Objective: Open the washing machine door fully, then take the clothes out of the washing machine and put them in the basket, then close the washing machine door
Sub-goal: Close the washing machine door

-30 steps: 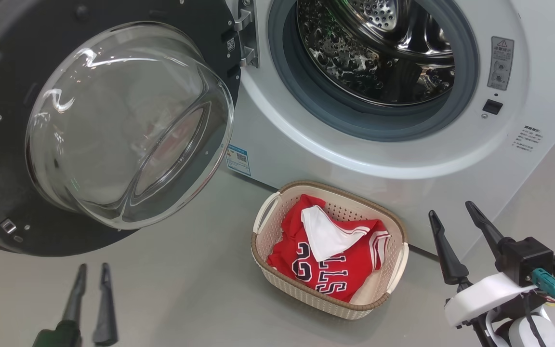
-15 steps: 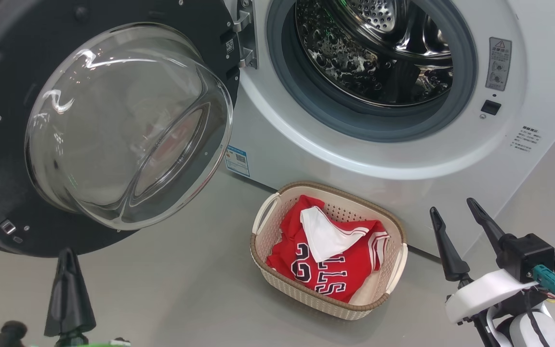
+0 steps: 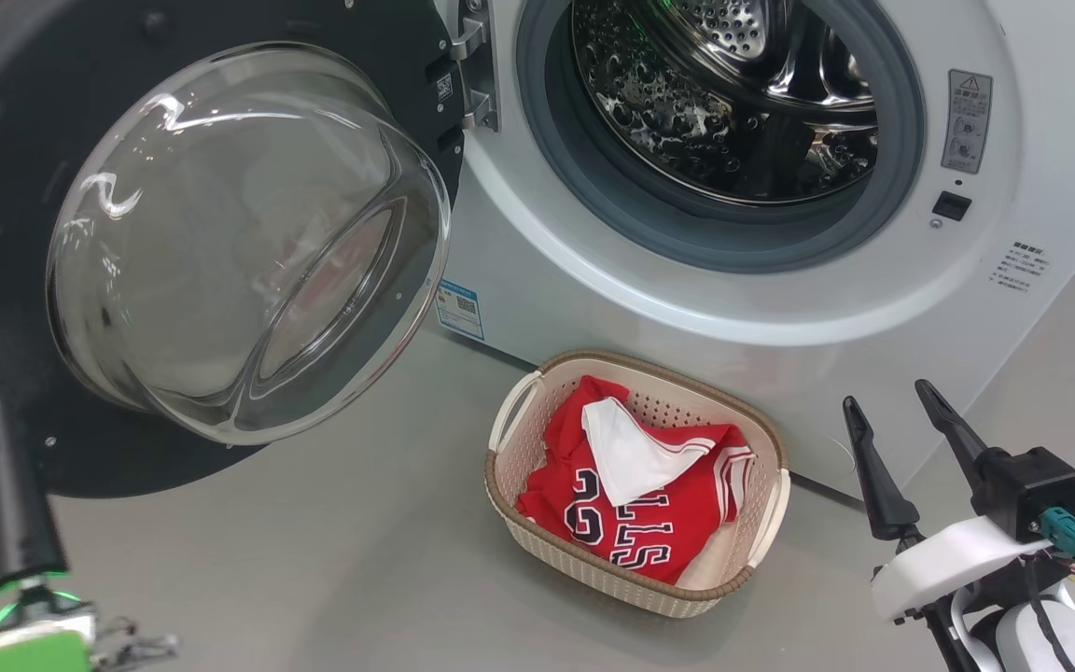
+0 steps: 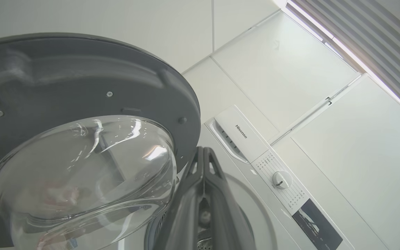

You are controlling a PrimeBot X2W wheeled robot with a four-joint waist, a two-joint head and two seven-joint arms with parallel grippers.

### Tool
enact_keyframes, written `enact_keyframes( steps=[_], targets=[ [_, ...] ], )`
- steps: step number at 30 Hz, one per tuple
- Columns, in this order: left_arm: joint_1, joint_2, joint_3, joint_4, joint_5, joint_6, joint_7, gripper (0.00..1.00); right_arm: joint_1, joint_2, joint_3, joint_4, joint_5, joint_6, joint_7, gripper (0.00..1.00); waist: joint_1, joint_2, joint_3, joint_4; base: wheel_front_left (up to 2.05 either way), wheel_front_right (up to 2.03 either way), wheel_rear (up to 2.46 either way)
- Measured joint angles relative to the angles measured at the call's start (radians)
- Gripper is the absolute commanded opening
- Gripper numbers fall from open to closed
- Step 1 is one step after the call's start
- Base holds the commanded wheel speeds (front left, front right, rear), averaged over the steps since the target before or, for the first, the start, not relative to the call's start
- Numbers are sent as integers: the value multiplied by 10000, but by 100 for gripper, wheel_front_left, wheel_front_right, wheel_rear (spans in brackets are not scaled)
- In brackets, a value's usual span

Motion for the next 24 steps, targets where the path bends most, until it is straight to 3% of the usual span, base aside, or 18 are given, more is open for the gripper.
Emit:
enact_keyframes(
  steps=[3,6,13,17,24],
  targets=[
    [-184,-10,1114,-121,-1267,-351,-12,0,2,-15,-50,-59,0,-15,21,100,0,0,41,-4,0,0,0],
    [-327,-23,1985,-134,-1808,-591,-44,0,2,-46,-81,-163,0,-88,46,100,0,0,136,-11,0,0,0],
    [-1106,153,3591,688,-3101,-663,12,0,2,-178,-186,-339,-2,-105,130,100,0,0,365,-28,0,0,0],
    [-1619,951,4374,2033,-4048,-94,568,0,2,-284,-249,-491,-10,-136,211,100,0,0,545,-47,0,0,0],
    [-2657,1779,4844,3760,-5099,648,1321,0,3,-489,-316,-723,-71,-174,362,100,0,0,845,-86,0,0,0]
  ],
)
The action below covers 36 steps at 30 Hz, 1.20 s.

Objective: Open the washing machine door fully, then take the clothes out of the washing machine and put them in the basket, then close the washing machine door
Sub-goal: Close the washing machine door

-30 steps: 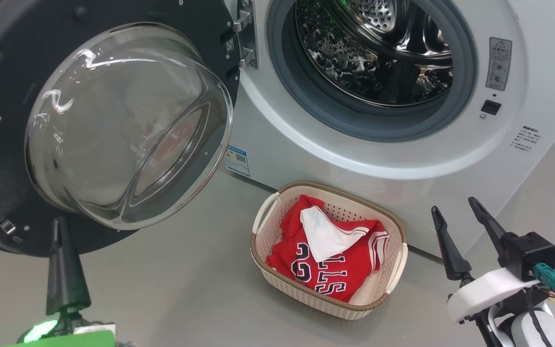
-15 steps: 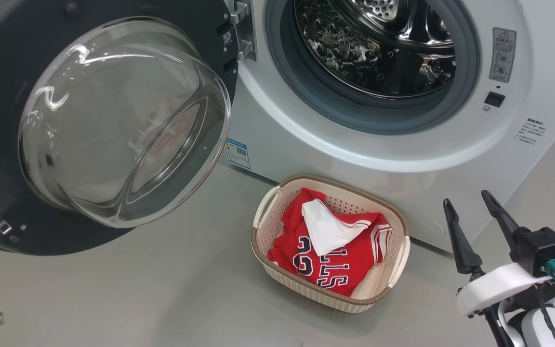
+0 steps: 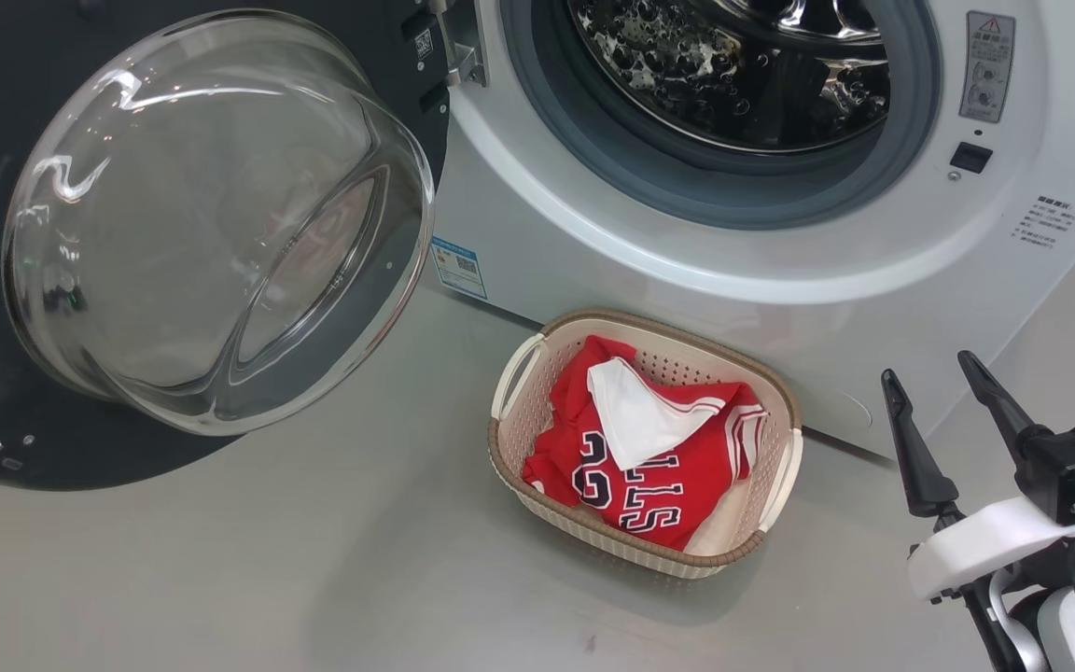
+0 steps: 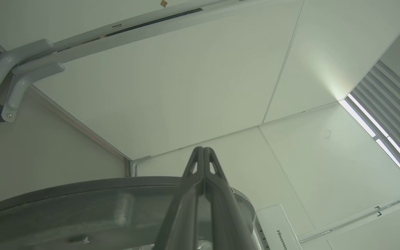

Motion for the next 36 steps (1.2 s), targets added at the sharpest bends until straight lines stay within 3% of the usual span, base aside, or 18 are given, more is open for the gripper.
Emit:
enact_keyframes(
  steps=[8,19,36],
  targets=[
    [-1025,819,73,1847,-433,261,616,0,15,-148,-140,-153,-12,0,132,100,0,0,288,-52,0,0,0],
    [-1398,1793,-715,3802,-395,353,1438,0,98,-230,-226,-499,-10,-13,268,100,0,0,412,-97,0,0,0],
    [-2728,2046,-1758,5722,-244,355,2040,0,505,-474,-679,-1049,6,-196,397,100,0,0,943,-121,0,0,0]
  ],
)
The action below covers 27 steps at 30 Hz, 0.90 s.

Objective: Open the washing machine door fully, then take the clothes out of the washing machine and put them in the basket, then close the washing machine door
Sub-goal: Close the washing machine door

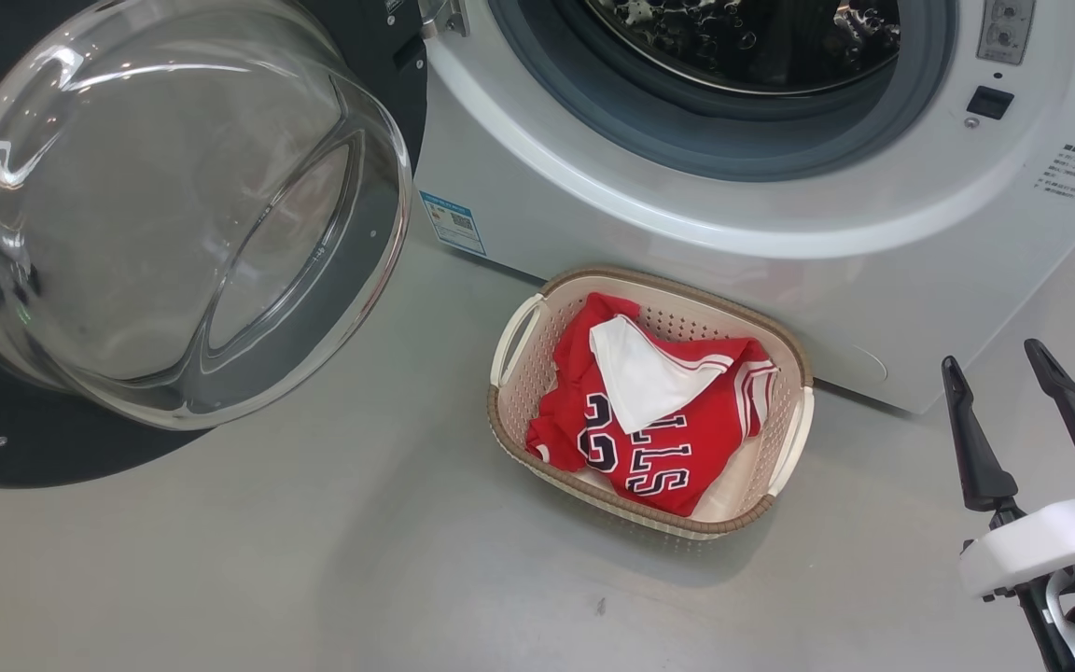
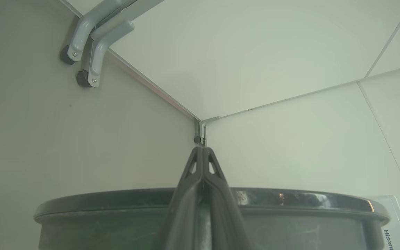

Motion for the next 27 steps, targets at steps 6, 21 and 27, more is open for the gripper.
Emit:
enact_keyframes(
  steps=[6,21,27],
  targets=[
    [-221,67,-265,316,94,0,222,0,7,-8,-15,-190,48,0,0,100,0,0,70,37,0,0,0],
    [-264,349,-345,295,-123,-290,1521,0,10,-36,59,-270,92,31,69,100,0,0,-35,158,0,0,0],
    [-37,510,-359,230,-485,-570,2150,0,11,-36,151,-286,92,35,69,100,0,0,-98,192,0,0,0]
  ],
)
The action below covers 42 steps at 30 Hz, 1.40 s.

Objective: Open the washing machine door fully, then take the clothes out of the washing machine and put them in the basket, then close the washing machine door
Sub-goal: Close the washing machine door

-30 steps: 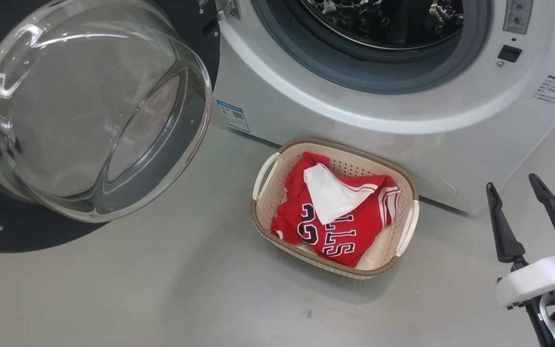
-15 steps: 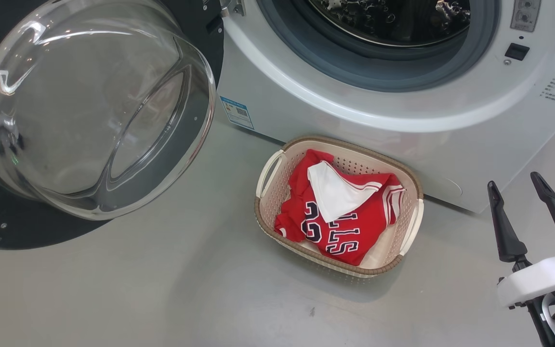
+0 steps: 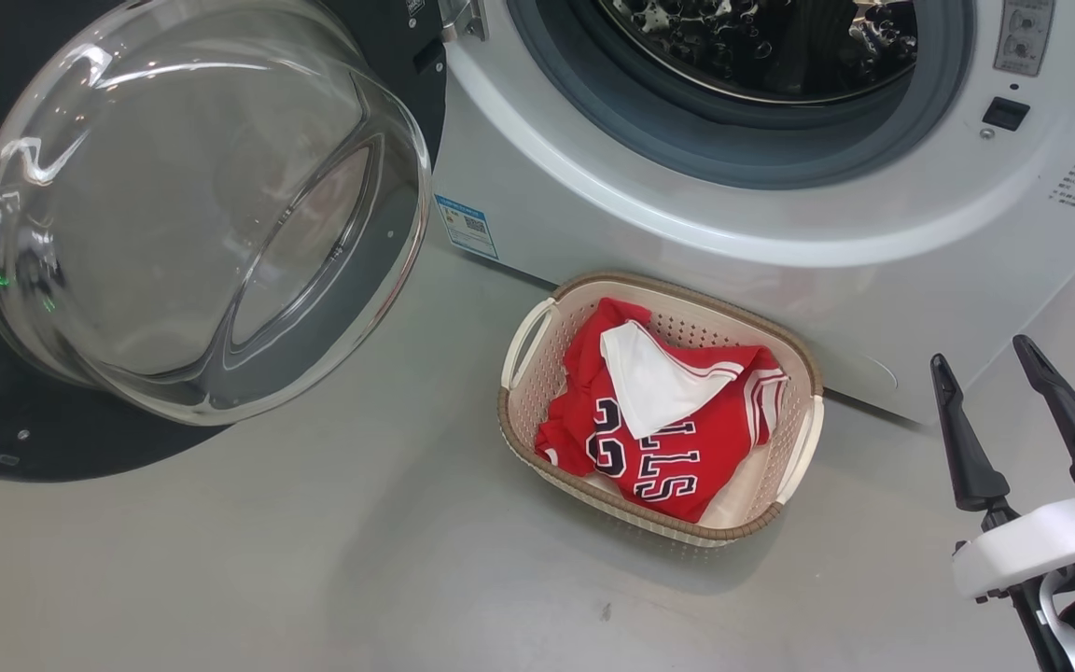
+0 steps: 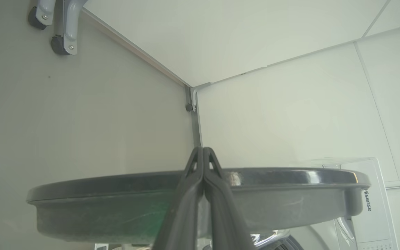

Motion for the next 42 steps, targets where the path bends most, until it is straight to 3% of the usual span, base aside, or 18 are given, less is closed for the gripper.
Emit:
enact_keyframes(
  steps=[21,42],
  targets=[
    [696,127,-280,-635,-709,-694,1952,0,16,81,71,17,69,-2,-12,100,0,0,-208,10,0,0,0],
    [1809,-307,-802,-2230,-1271,-1528,3551,0,149,278,46,171,90,-56,-280,100,0,0,-459,41,0,0,0]
  ],
)
